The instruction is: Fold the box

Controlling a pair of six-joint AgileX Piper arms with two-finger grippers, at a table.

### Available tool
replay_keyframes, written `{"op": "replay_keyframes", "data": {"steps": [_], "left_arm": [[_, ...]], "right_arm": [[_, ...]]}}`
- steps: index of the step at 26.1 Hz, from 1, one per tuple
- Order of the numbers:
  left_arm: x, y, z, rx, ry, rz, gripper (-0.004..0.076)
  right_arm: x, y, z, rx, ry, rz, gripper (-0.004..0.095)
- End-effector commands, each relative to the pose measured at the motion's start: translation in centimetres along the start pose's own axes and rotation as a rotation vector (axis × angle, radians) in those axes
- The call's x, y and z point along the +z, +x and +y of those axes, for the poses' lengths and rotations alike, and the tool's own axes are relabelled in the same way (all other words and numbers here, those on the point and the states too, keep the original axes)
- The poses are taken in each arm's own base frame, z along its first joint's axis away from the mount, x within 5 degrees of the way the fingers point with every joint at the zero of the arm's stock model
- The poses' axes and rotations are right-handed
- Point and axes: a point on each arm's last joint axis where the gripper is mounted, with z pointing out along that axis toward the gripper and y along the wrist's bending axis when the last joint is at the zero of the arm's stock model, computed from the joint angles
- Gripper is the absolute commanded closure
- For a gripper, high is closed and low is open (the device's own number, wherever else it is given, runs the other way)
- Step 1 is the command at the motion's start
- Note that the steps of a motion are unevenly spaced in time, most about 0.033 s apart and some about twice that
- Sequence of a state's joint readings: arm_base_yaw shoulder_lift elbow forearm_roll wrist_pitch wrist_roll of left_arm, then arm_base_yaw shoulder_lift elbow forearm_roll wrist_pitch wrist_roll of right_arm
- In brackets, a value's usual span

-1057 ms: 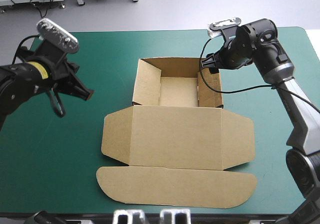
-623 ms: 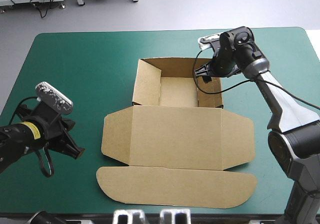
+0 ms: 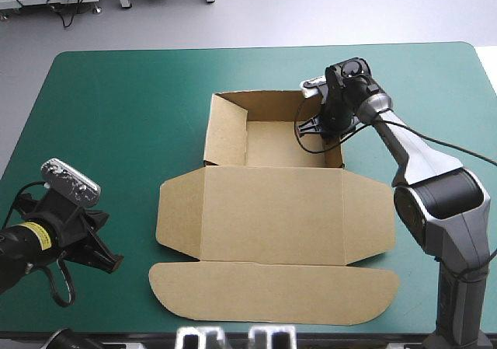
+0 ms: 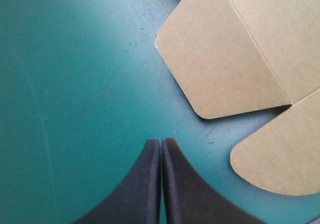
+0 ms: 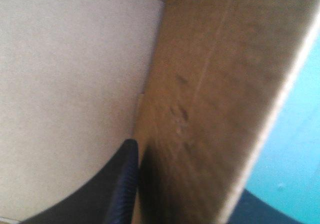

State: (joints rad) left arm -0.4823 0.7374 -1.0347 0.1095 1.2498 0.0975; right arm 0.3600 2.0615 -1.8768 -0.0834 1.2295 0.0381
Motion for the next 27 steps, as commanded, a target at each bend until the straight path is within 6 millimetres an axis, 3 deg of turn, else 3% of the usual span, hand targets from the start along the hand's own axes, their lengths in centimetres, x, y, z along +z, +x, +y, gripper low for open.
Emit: {"op": "replay_keyframes", "data": {"steps": [1, 5, 10, 15, 19, 24, 27], "left_arm": [[-0.6, 0.0, 0.1, -0.013, -0.008, 0.016, 0.0733], [-0.6, 0.0, 0.1, -0.013, -0.008, 0.016, 0.0733], [-0.6, 0.0, 0.2, -0.012, -0.012, 0.016, 0.0733], [-0.6, 0.0, 0.2, -0.012, -0.012, 0.016, 0.0733], [-0.6, 0.0, 0.2, -0.014, -0.012, 0.016, 0.0733], [-0.6, 0.0, 0.2, -0.014, -0.012, 0.016, 0.0733], [-0.6, 0.1, 0.2, -0.012, -0.019, 0.017, 0.0733]], "right_arm": [[-3.3, 0.1, -0.3, -0.022, 0.008, -0.063, 0.0906], [-3.2, 0.1, -1.0, -0.056, 0.021, -0.061, 0.0928], [-3.1, 0.4, -5.1, 0.010, 0.044, -0.056, 0.0928], [-2.9, 1.1, -10.3, 0.146, 0.046, -0.070, 0.0928], [-2.9, 2.6, -16.0, 0.291, 0.023, -0.101, 0.0928], [-3.3, 6.0, -23.1, 0.493, -0.009, -0.131, 0.0926], [-3.8, 8.1, -26.3, 0.596, -0.025, -0.153, 0.0926]]}}
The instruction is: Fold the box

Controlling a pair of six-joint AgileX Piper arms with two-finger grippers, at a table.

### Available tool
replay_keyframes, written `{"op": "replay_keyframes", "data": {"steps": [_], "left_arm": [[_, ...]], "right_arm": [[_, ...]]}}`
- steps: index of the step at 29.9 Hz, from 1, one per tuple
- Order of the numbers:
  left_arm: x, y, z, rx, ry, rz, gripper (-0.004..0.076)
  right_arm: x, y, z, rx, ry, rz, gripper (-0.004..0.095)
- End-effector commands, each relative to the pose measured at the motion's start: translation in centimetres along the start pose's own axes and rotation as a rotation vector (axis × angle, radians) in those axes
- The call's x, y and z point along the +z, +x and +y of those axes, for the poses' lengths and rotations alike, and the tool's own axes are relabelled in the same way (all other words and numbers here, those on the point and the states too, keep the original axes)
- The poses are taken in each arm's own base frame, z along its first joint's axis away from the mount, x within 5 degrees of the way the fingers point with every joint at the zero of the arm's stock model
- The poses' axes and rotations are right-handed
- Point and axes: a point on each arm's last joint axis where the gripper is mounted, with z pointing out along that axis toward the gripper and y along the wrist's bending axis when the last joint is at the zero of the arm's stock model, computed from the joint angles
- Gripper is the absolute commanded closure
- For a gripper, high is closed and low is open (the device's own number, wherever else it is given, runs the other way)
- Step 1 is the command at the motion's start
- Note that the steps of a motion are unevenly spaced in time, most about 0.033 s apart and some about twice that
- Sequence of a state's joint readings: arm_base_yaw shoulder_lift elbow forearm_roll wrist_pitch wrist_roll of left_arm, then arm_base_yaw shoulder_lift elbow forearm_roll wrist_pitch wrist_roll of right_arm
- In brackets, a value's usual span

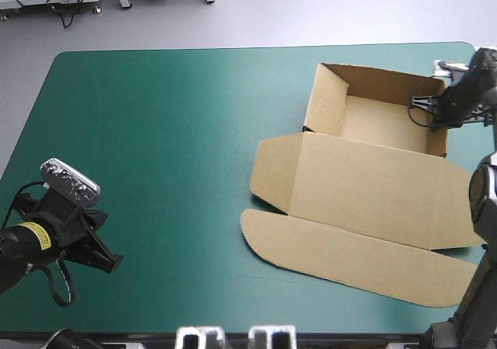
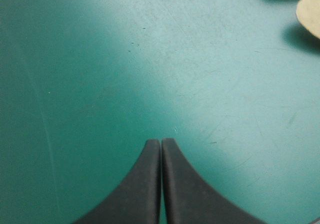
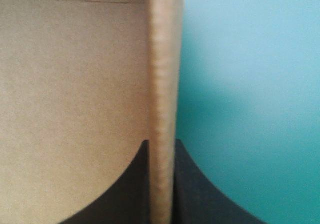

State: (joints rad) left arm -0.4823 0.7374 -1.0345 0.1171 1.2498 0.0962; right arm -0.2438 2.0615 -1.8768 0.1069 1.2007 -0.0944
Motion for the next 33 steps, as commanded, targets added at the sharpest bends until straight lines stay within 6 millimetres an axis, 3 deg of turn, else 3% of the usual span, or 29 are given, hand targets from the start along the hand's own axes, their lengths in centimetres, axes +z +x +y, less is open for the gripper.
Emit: {"op": "replay_keyframes", "data": {"steps": [1, 6, 9, 14, 19, 23, 30, 33], "left_arm": [[-0.6, 0.0, 0.2, -0.013, -0.012, 0.016, 0.0733], [-0.6, 0.1, 0.4, -0.007, -0.033, 0.018, 0.0733], [-0.6, 0.1, 0.5, -0.002, -0.050, 0.019, 0.0733], [-0.6, 0.1, 0.6, -0.001, -0.054, 0.020, 0.0733], [-0.6, 0.1, 0.6, -0.001, -0.054, 0.020, 0.0733], [-0.6, 0.1, 0.6, -0.001, -0.054, 0.020, 0.0733], [-0.6, 0.1, 0.6, -0.001, -0.054, 0.020, 0.0733], [-0.6, 0.1, 0.5, -0.002, -0.051, 0.019, 0.0733]], "right_arm": [[-4.0, 0.0, -3.8, 0.107, -0.043, -0.116, 0.0927], [-4.9, 1.1, -9.3, 0.241, -0.024, -0.141, 0.0927], [-5.2, 1.7, -11.5, 0.290, -0.006, -0.149, 0.0927], [-5.6, 2.3, -13.6, 0.333, 0.005, -0.169, 0.0926], [-5.6, 2.3, -14.2, 0.307, 0.042, -0.180, 0.0891], [-5.7, 2.3, -14.4, 0.290, 0.065, -0.187, 0.0715], [-5.7, 2.1, -14.5, 0.315, 0.057, -0.214, 0.0244], [-6.1, 2.1, -14.7, 0.323, 0.080, -0.211, 0.0178]]}}
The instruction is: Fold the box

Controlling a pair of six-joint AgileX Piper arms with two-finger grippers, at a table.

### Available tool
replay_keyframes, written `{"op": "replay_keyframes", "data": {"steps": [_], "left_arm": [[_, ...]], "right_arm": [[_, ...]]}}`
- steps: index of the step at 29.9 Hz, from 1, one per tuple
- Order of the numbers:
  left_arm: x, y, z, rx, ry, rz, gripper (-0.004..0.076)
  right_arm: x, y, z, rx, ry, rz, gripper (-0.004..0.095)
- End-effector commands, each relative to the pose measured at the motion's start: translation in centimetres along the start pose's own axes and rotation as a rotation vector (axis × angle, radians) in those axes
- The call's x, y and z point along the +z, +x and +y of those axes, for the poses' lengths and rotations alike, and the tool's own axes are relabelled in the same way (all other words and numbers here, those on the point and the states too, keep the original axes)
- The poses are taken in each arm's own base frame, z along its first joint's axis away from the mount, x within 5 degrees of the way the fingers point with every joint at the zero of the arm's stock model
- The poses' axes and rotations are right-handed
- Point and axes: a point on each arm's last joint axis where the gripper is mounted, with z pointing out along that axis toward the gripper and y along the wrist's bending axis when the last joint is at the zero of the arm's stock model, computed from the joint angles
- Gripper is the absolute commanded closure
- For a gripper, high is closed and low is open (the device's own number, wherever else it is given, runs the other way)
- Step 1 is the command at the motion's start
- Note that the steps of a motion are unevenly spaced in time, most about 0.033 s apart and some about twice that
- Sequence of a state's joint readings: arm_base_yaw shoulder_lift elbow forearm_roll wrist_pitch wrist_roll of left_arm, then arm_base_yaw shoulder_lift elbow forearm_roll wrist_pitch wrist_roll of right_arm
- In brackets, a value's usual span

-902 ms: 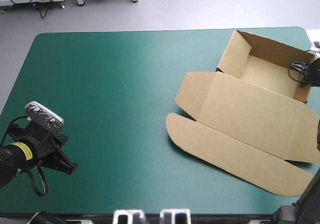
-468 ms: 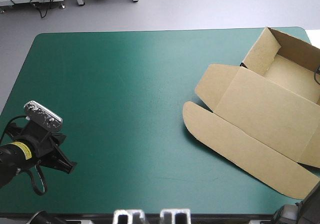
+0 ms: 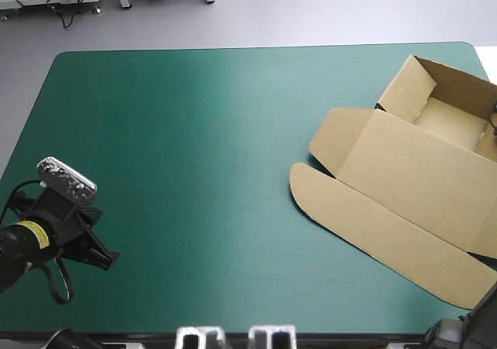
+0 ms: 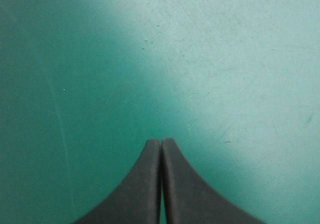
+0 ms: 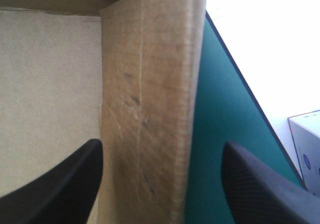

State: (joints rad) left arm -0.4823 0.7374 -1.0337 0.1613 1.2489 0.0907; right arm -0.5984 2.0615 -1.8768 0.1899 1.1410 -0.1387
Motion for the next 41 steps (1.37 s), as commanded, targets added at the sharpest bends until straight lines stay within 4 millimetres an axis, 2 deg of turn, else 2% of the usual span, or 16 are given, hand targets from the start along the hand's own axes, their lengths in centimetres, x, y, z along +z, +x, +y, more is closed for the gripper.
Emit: {"op": "replay_keyframes", "data": {"steps": [1, 5, 9, 12, 14, 17, 21, 25, 28, 33, 37, 41], "left_arm": [[-0.6, 0.0, 0.2, -0.010, -0.009, 0.016, 0.0733], [-0.6, 0.0, 0.2, -0.018, -0.009, 0.016, 0.0733], [-0.6, 0.0, 0.2, -0.025, -0.009, 0.016, 0.0733], [-0.6, 0.0, 0.2, -0.025, -0.009, 0.016, 0.0733], [-0.6, 0.0, 0.2, -0.025, -0.009, 0.016, 0.0733], [-0.6, 0.0, 0.2, -0.023, -0.015, 0.016, 0.0733], [-0.6, 0.0, 0.2, -0.023, -0.015, 0.014, 0.0733], [-0.6, 0.0, 0.0, -0.032, 0.009, 0.010, 0.0733], [-0.6, 0.0, -0.3, -0.036, 0.044, 0.007, 0.0733], [-0.7, -0.4, -0.8, -0.060, 0.101, -0.030, 0.0733], [-0.7, -0.6, -1.0, -0.067, 0.119, -0.047, 0.0733], [-0.7, -0.6, -1.0, -0.069, 0.122, -0.052, 0.0733]], "right_arm": [[-4.0, -0.7, 0.1, 0.007, 0.030, -0.108, 0.0179], [-7.4, -1.5, -0.2, 0.024, 0.017, -0.200, 0.0181], [-13.5, -2.1, 0.4, 0.049, -0.070, -0.376, 0.0181], [-18.1, -1.8, 2.0, 0.012, -0.185, -0.503, 0.0238], [-20.8, -1.0, 3.8, -0.109, -0.294, -0.567, 0.0345], [-24.1, 0.7, 6.4, -0.336, -0.448, -0.644, 0.0597], [-28.2, 3.0, 9.7, -0.449, -0.593, -0.757, 0.0918], [-31.6, 5.9, 13.3, -0.591, -0.674, -0.829, 0.0923], [-33.3, 8.3, 16.3, -0.688, -0.716, -0.834, 0.0927], [-34.3, 12.2, 21.2, -0.821, -0.765, -0.764, 0.0927], [-33.8, 16.1, 24.9, -0.993, -0.710, -0.682, 0.0928], [-32.1, 19.5, 26.5, -1.117, -0.597, -0.591, 0.0927]]}}
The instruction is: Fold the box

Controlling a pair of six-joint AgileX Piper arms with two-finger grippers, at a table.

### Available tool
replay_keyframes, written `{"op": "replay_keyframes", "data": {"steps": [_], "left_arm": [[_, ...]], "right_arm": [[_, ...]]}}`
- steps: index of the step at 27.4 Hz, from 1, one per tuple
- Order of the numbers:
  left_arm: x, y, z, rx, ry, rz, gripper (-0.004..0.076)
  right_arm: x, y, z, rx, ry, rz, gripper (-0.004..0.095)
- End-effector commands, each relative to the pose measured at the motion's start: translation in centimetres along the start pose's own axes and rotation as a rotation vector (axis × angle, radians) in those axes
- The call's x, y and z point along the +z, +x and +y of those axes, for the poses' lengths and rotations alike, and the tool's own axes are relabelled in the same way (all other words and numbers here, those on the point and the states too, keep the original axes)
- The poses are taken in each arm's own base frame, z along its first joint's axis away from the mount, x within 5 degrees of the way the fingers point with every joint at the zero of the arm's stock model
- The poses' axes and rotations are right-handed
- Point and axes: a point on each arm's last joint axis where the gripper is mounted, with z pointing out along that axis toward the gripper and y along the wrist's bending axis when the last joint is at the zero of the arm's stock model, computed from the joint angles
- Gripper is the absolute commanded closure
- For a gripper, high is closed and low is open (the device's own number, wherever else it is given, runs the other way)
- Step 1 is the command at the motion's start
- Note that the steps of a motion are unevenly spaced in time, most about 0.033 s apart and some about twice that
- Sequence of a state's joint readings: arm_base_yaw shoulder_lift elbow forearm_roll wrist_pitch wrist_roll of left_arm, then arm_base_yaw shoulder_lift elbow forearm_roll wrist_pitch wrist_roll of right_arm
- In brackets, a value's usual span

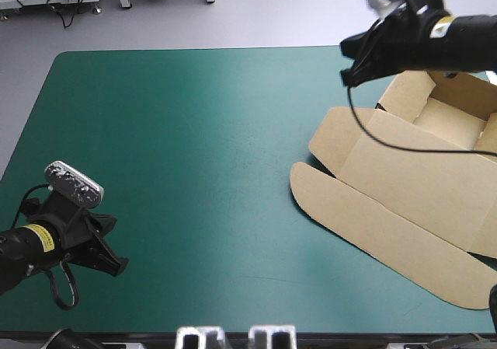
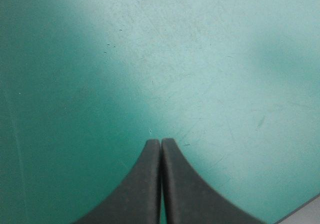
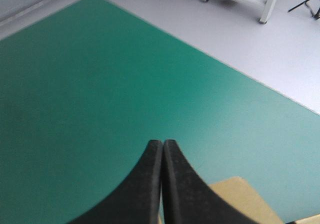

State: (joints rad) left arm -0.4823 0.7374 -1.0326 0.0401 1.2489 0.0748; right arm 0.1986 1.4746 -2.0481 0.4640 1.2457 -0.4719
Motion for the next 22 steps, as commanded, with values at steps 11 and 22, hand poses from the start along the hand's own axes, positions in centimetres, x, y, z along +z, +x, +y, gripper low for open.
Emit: {"op": "replay_keyframes", "data": {"steps": [11, 22], "left_arm": [[-0.6, -0.8, -0.1, -0.014, 0.011, -0.079, 0.0733], [4.1, 3.4, -1.1, -0.040, 0.051, -0.215, 0.0733]], "right_arm": [[-0.8, 10.4, 5.6, -0.060, 0.062, 0.273, 0.0927], [-4.6, 21.1, 8.2, -0.003, 0.162, 0.094, 0.0928]]}}
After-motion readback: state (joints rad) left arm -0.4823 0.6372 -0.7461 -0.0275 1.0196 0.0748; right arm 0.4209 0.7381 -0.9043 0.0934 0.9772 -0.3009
